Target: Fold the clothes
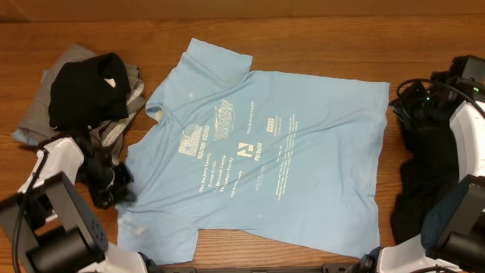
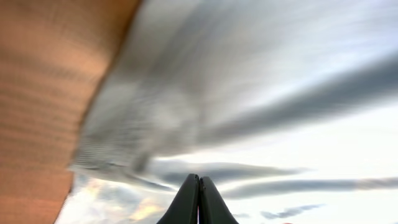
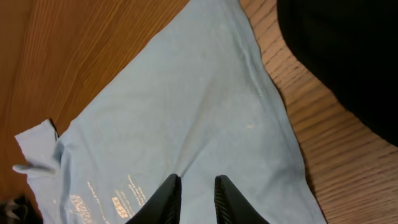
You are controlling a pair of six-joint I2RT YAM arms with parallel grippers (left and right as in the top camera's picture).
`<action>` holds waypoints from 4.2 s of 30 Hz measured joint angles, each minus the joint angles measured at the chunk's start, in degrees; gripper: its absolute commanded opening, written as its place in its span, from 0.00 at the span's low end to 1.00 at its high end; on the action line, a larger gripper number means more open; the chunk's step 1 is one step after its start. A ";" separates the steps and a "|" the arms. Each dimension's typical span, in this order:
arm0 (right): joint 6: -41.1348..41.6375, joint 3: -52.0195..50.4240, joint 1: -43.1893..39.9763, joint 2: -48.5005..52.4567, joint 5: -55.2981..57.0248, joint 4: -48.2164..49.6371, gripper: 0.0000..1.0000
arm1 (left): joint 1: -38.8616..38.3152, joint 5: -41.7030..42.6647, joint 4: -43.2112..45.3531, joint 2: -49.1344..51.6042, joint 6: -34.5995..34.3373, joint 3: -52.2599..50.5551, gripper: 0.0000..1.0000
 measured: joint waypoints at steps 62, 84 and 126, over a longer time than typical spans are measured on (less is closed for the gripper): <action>-6.43 -2.12 -1.05 14.32 1.09 16.76 0.11 | -22.23 6.93 16.61 26.97 1.60 47.56 0.13; 16.55 1.22 17.92 25.11 6.21 36.15 0.04 | -31.47 4.33 13.68 27.67 10.23 47.60 1.00; 4.59 -7.82 14.49 1.66 19.26 -2.03 0.07 | -21.59 0.35 36.04 40.44 -0.31 56.33 0.08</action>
